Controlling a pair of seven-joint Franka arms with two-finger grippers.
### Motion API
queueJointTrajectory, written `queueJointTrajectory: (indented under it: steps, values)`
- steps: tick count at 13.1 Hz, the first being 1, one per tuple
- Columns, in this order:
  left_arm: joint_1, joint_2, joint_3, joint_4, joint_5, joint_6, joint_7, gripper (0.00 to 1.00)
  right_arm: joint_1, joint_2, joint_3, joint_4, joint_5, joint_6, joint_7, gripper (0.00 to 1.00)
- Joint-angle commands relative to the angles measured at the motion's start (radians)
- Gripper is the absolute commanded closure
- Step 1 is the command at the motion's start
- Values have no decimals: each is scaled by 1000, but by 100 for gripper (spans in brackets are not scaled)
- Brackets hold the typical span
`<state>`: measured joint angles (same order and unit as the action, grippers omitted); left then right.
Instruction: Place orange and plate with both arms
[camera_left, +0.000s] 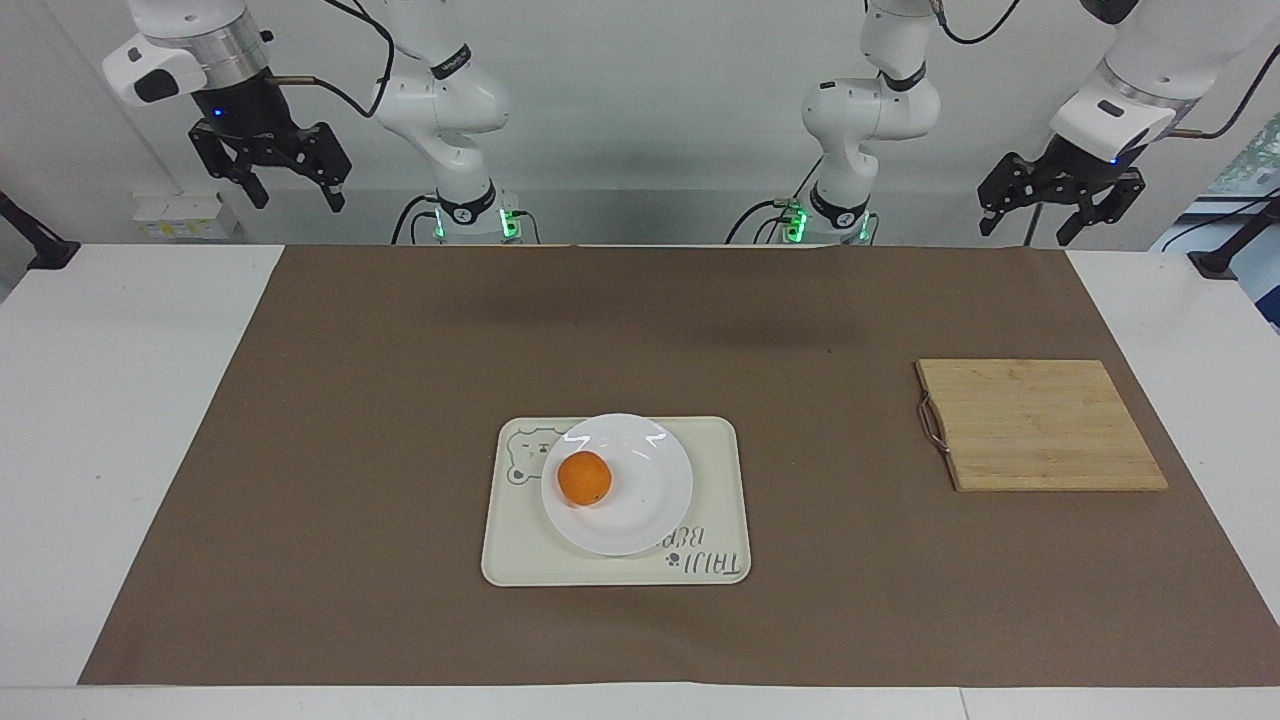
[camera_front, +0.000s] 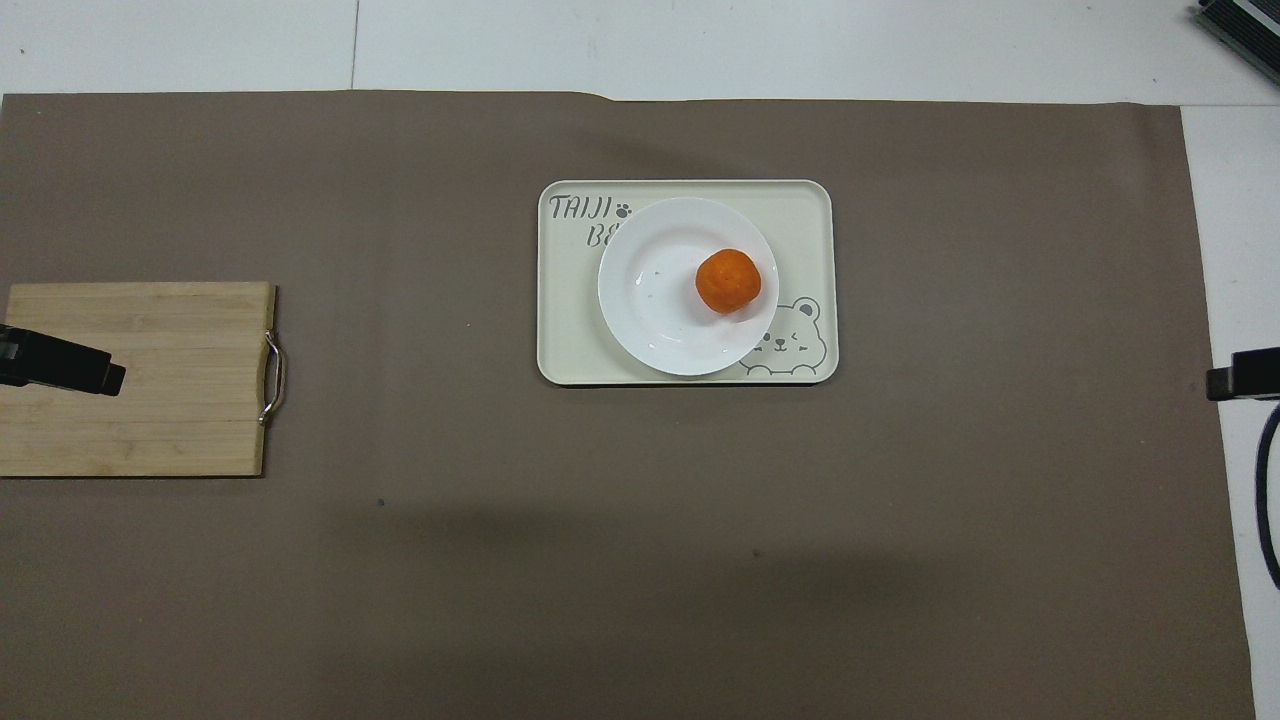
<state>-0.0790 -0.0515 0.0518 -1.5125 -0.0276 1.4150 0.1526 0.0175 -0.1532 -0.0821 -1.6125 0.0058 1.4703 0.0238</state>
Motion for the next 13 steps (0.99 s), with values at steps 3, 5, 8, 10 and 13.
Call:
queueJointTrajectory:
  steps: [3,5,8,10,13]
  values:
    - [8,-21,-10,-14,8,12,-73,0,2,-23,5,-43,-29,12,-61,0]
    - [7,-21,-12,-14,6,13,-67,0,2,-23,5,-44,-18,10,-51,0]
    - [8,-22,-12,-15,6,13,-62,0,7,-19,8,-58,-65,25,-74,0]
    - [8,-22,-12,-15,6,19,-64,0,7,-19,8,-58,-72,28,-82,0]
    - [8,-21,-12,-14,6,22,-65,0,6,-19,10,-55,-55,24,-70,0]
